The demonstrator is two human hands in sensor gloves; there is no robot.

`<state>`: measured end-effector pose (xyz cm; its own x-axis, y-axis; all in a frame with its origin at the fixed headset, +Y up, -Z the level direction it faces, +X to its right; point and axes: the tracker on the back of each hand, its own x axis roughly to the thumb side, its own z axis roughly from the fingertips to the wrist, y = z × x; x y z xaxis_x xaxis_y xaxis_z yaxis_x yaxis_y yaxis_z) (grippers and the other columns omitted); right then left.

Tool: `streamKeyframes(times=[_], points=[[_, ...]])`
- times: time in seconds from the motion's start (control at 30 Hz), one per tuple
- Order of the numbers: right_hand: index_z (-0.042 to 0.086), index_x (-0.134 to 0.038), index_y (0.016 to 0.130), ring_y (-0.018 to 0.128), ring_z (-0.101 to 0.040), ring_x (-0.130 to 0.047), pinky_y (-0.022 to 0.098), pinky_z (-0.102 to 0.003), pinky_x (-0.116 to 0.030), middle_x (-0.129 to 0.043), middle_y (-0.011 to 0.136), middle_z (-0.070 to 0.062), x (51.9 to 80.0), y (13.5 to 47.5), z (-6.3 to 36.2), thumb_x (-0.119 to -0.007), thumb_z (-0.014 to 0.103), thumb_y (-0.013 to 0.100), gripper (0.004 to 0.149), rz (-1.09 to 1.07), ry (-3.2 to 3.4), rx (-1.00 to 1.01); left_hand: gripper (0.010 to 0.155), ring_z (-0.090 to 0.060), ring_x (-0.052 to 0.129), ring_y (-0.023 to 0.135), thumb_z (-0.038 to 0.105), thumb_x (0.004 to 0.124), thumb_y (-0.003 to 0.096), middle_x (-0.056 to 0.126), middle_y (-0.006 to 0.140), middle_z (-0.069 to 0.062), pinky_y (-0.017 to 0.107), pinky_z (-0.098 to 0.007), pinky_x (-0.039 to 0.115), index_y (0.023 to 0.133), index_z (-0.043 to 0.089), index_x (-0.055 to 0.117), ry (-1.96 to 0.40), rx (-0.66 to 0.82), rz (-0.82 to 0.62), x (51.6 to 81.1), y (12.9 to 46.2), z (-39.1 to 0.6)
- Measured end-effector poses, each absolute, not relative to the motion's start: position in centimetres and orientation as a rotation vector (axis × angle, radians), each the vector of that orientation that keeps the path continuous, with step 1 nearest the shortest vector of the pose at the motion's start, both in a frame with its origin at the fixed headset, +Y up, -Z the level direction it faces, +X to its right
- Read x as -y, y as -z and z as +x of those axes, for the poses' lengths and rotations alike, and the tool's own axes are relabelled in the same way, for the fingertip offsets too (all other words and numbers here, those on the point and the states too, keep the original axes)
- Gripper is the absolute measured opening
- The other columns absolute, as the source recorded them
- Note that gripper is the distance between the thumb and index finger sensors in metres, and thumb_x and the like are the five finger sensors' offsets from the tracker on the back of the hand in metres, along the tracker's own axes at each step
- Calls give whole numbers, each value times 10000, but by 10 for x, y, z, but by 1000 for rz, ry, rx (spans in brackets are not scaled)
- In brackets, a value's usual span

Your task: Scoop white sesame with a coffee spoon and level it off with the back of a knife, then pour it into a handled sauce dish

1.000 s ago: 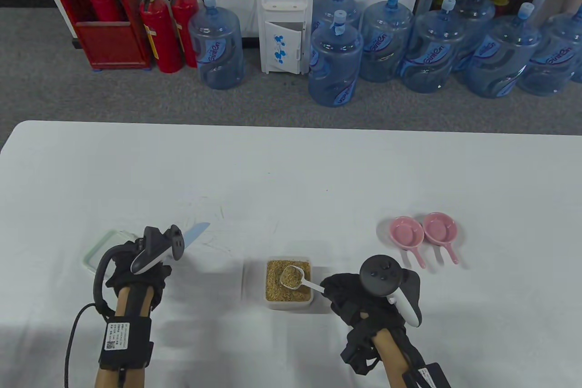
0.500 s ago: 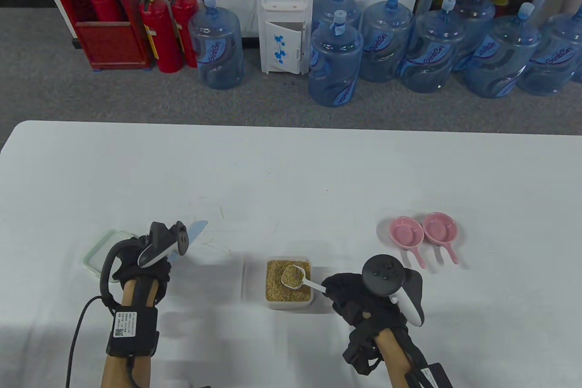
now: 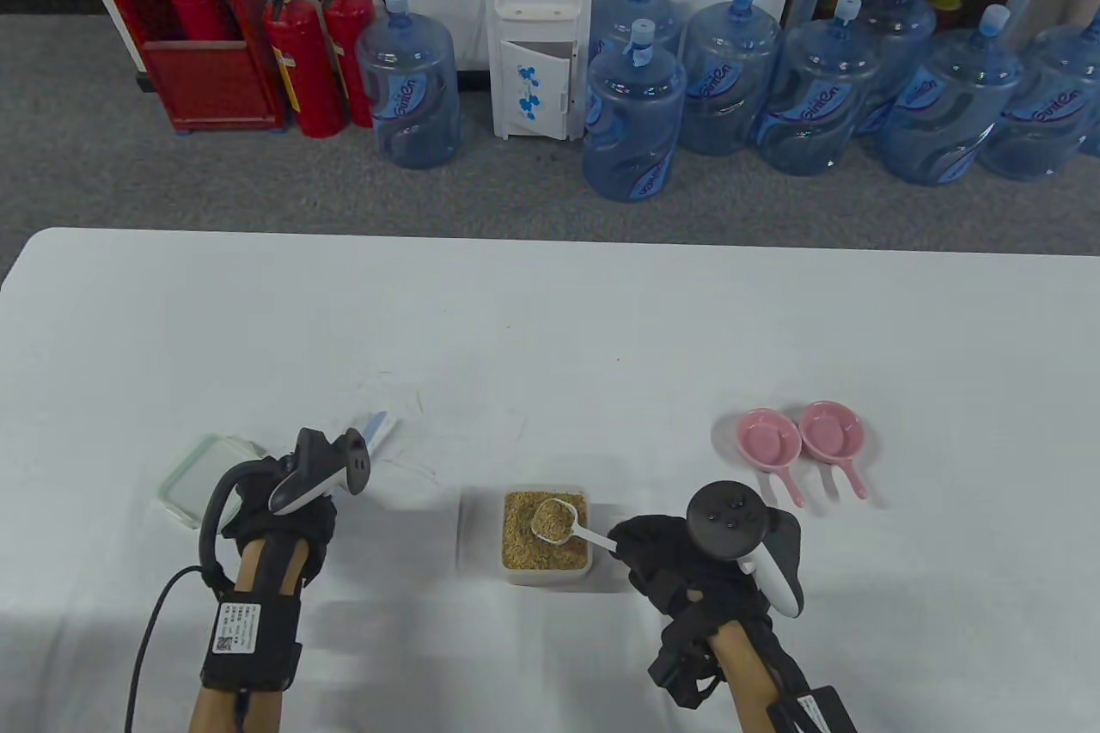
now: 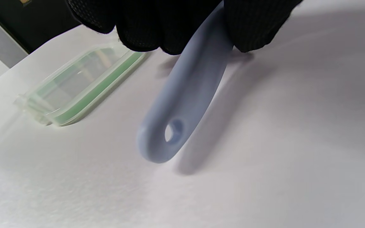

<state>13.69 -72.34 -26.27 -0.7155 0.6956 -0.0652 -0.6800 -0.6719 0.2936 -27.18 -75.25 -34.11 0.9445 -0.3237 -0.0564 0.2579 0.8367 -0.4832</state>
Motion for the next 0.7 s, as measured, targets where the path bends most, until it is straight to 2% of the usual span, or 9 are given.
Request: streamKeyframes(times=[0.17, 0.3, 0.43, 0.7], points=[[117, -878, 919, 151, -57, -892, 150, -299, -829, -1000, 473, -53, 723, 263, 137, -730, 308, 591, 408, 69, -2339, -381, 419, -310, 774, 955, 422, 710, 596, 717, 1023, -30, 767, -589, 599, 966, 226, 689, 86, -84, -336, 732, 325, -249], [115, -877, 920, 151, -57, -892, 150, -299, -829, -1000, 474, -53, 723, 263, 137, -730, 308, 590, 410, 68, -2342, -384, 412, -236, 966, 768, 425, 698, 600, 885, 889, -13, 696, -539, 727, 953, 211, 703, -61, 14, -293, 716, 311, -226], [117, -876, 921, 153, -56, -891, 151, -299, -828, -999, 475, -53, 723, 263, 138, -728, 307, 592, 408, 65, -2344, -385, 417, -185, 1032, 606, 442, 724, 592, 953, 778, 7, 631, -495, 792, 930, 198, 741, -155, 172, -299, 704, 294, -194], [116, -875, 923, 152, -57, -891, 151, -300, -828, -999, 474, -54, 722, 262, 137, -728, 307, 592, 409, 60, -2340, -379, 421, -182, 1021, 558, 445, 729, 591, 958, 729, -2, 658, -516, 769, 920, 183, 756, -265, 411, -289, 693, 259, -134]])
